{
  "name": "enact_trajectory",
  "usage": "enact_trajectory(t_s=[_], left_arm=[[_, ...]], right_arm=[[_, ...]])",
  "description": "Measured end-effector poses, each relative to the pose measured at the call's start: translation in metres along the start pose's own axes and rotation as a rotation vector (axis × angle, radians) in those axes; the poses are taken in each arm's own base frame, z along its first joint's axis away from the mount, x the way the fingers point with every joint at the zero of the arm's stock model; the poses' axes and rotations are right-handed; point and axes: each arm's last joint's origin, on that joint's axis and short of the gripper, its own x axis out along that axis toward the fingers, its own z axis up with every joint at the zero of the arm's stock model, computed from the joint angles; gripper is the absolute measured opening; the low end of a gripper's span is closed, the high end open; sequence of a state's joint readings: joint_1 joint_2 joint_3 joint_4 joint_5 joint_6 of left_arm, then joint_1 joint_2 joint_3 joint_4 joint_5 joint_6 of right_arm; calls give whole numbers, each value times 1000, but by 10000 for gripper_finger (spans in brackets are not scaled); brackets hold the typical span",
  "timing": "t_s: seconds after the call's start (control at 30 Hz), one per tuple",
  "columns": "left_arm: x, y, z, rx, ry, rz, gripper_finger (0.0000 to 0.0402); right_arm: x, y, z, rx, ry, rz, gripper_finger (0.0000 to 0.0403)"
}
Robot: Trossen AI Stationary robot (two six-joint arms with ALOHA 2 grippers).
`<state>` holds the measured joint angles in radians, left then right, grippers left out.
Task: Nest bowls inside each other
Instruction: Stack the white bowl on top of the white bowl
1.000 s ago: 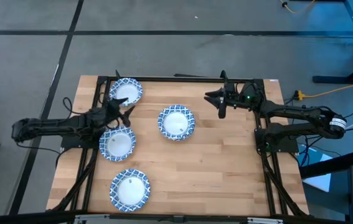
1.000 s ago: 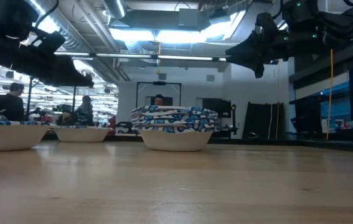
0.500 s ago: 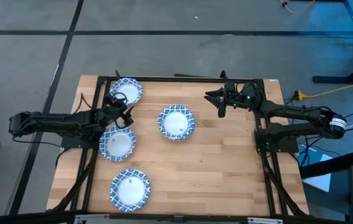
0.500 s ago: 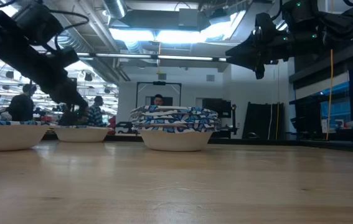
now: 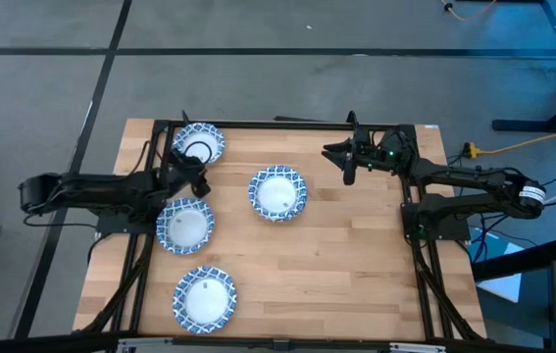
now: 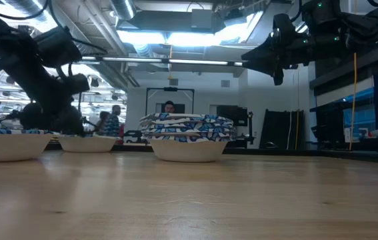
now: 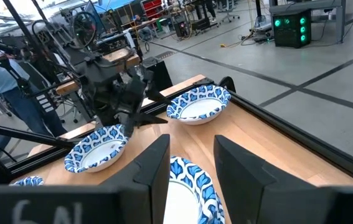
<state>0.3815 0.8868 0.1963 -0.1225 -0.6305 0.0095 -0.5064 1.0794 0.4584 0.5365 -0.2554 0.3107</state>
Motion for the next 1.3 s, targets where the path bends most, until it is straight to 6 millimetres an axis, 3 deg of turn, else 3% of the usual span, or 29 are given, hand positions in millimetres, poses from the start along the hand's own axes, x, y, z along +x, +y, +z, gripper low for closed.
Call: enact_trajectory(t_s=[0.47, 0.93, 1.3], left_arm=[[19, 8, 0, -30, 130, -14, 204], [26, 16, -2, -68, 163, -29, 193], [26, 17, -2, -71, 165, -43, 120]], right_arm=[[0, 0, 0, -4, 0, 0, 126], [0, 0, -1, -2, 9, -3, 126], [0, -1, -4, 6, 37, -12, 126]])
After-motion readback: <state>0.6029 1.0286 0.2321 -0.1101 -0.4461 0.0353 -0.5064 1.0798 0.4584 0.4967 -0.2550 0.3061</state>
